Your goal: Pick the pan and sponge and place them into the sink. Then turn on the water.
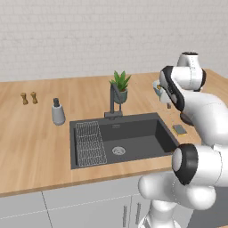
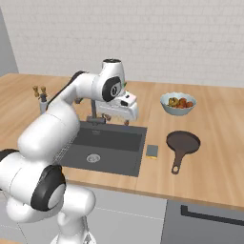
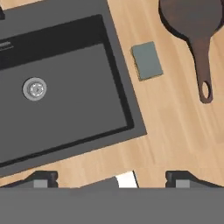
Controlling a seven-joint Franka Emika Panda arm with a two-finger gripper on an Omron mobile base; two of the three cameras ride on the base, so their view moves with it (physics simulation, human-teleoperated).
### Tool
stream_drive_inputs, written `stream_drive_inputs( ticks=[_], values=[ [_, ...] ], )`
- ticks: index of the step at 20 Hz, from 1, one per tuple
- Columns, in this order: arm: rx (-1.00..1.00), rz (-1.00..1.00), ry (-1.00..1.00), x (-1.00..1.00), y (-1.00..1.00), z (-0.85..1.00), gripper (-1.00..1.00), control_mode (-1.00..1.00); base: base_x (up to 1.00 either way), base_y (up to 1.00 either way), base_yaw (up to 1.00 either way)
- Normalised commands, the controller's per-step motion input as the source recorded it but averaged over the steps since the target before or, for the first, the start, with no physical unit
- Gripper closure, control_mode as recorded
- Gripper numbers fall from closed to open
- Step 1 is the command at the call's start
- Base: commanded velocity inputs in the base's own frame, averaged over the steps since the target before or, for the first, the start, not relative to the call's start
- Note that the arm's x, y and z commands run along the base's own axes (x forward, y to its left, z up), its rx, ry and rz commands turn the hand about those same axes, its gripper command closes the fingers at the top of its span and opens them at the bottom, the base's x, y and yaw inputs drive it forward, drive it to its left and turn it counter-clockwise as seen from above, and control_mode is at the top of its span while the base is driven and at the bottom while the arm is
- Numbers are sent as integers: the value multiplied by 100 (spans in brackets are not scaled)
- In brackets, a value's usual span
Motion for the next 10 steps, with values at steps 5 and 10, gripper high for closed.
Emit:
stream_drive_inputs(
  ticks=[5, 10],
  values=[
    [0, -22, 7, 42, -91, -63, -100, -100, 0, 0, 0],
    [4, -2, 0, 0, -44, -42, -100, -100, 0, 0, 0]
  ],
)
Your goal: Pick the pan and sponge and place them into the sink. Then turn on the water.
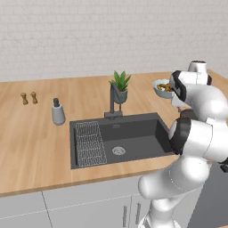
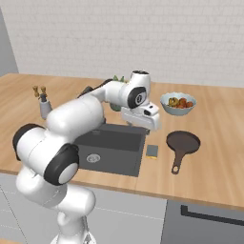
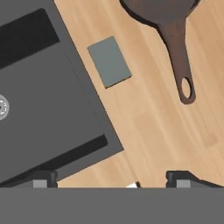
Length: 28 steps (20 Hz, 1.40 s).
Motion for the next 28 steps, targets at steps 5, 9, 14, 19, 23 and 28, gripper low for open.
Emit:
stream_drive_inputs(
  ticks=[5, 9, 14, 19, 23, 28],
  values=[
    [3, 2, 0, -1, -43, -31, -100, -100, 0, 0, 0],
    [0, 20, 0, 0, -50, -28, -100, -100, 0, 0, 0],
    [0, 26, 0, 0, -56, -32, -100, -100, 0, 0, 0],
    [0, 12, 2, -1, -41, -17, -100, -100, 0, 0, 0],
    [3, 1, 0, 0, -38, -19, -100, -100, 0, 0, 0],
    [1, 0, 0, 9, -30, -30, -100, -100, 0, 0, 0]
  ],
)
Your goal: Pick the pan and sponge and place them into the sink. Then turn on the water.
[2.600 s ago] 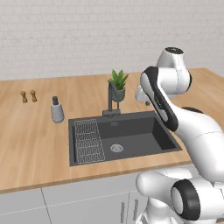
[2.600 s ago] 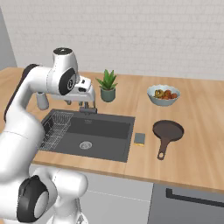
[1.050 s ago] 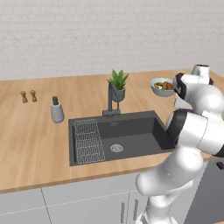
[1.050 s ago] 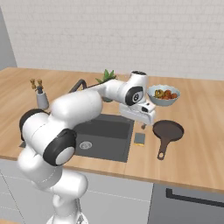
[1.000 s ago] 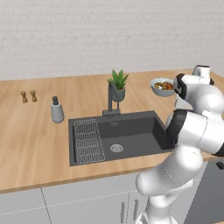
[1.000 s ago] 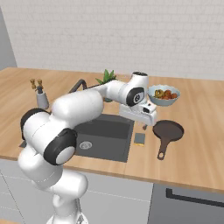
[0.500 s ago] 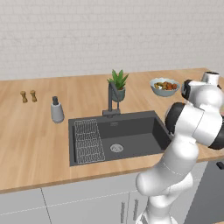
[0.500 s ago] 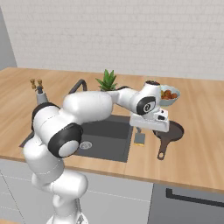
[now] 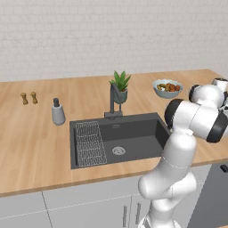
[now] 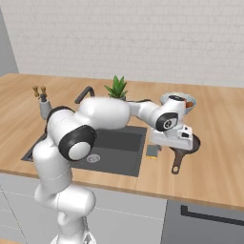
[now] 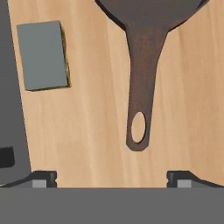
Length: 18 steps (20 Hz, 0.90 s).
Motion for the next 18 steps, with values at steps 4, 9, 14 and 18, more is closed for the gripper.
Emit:
stream_drive_inputs(
  ticks=[4, 9, 14, 18],
  values=[
    [0, 0, 2, 15, -27, -31, -100, -100, 0, 0, 0],
    [0, -1, 6, 33, -18, -29, -100, -100, 0, 0, 0],
    [0, -1, 2, 28, -14, -33, -100, -100, 0, 0, 0],
    [1, 0, 3, 23, -19, -31, -100, -100, 0, 0, 0]
  ],
)
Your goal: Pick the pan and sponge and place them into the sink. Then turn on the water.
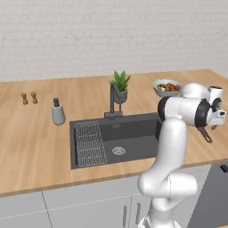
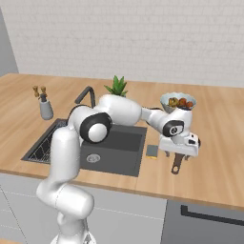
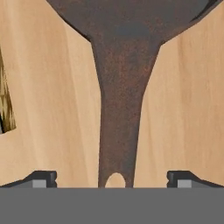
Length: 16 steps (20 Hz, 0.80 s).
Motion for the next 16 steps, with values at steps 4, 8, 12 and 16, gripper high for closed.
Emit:
stream_drive_inputs(
  ticks=[4, 8, 12, 16],
  values=[
    [1, 0, 3, 26, -18, -26, -100, -100, 0, 0, 0],
    [2, 0, 1, 22, -18, -28, -100, -100, 0, 0, 0],
    [1, 0, 0, 20, -14, -28, -100, -100, 0, 0, 0],
    [0, 0, 0, 14, -2, -30, -100, -100, 0, 0, 0]
  ],
)
